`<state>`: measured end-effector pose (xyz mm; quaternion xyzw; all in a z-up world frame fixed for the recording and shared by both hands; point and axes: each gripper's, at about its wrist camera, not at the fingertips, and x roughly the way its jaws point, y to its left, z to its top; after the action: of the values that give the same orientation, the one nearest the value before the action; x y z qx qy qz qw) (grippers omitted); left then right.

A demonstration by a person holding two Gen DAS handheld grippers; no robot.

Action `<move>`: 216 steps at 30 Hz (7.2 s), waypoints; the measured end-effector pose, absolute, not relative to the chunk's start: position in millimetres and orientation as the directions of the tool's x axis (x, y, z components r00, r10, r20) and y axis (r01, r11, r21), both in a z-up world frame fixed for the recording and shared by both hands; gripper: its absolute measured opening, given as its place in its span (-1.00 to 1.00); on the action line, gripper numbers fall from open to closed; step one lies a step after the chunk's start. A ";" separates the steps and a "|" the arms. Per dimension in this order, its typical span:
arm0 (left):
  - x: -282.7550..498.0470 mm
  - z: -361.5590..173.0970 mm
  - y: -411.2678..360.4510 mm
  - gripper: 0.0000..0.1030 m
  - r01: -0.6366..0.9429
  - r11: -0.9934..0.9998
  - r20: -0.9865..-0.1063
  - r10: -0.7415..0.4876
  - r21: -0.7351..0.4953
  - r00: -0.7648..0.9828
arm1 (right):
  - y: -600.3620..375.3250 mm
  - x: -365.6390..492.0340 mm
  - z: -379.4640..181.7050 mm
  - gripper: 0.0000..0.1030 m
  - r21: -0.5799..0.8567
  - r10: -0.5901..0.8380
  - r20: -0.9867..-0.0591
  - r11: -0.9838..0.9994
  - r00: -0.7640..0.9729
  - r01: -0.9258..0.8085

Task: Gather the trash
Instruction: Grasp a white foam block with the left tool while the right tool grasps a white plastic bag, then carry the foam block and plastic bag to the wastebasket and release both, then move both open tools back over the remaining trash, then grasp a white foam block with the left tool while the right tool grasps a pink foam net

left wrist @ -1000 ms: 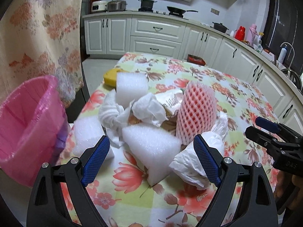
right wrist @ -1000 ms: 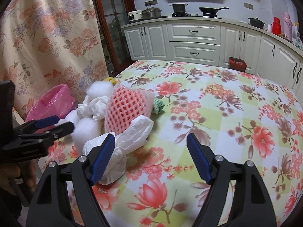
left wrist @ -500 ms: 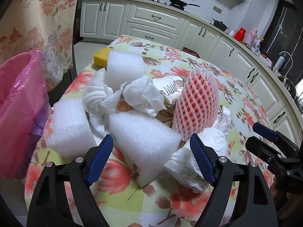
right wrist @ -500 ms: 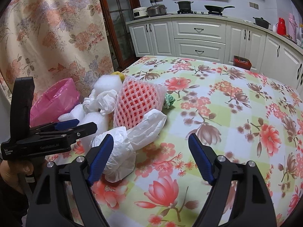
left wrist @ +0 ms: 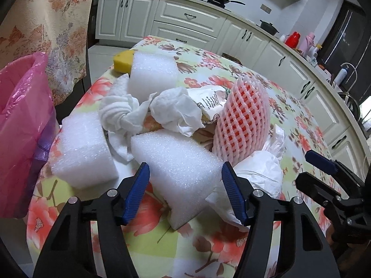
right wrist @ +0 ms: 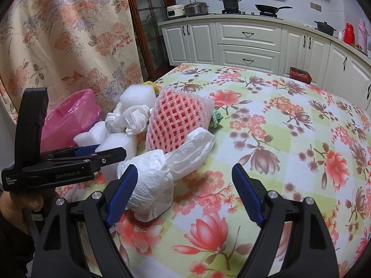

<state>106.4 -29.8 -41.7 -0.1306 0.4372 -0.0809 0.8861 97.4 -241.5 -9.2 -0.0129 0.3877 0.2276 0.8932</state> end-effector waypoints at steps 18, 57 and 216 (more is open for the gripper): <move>81.1 -14.1 -10.8 0.16 0.047 0.955 -0.713 -0.250 -0.291 0.655 | -209.6 94.8 -32.4 0.56 0.144 0.400 -0.737 0.880 0.545 -0.452; 44.5 51.3 45.1 0.16 0.002 0.964 -0.577 -0.160 -0.265 0.801 | -209.0 75.2 40.6 -0.38 0.085 0.409 -0.651 0.877 0.640 -0.474; 102.6 -47.8 30.8 0.00 -0.187 0.974 -0.805 0.012 -0.124 0.593 | -192.5 170.4 -51.1 0.58 0.156 0.328 -0.777 0.927 0.538 -0.341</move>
<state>102.6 30.8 -47.8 -0.0981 0.4477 0.0561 0.8870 170.4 -192.5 -51.1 -0.0071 0.4413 0.1906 0.8769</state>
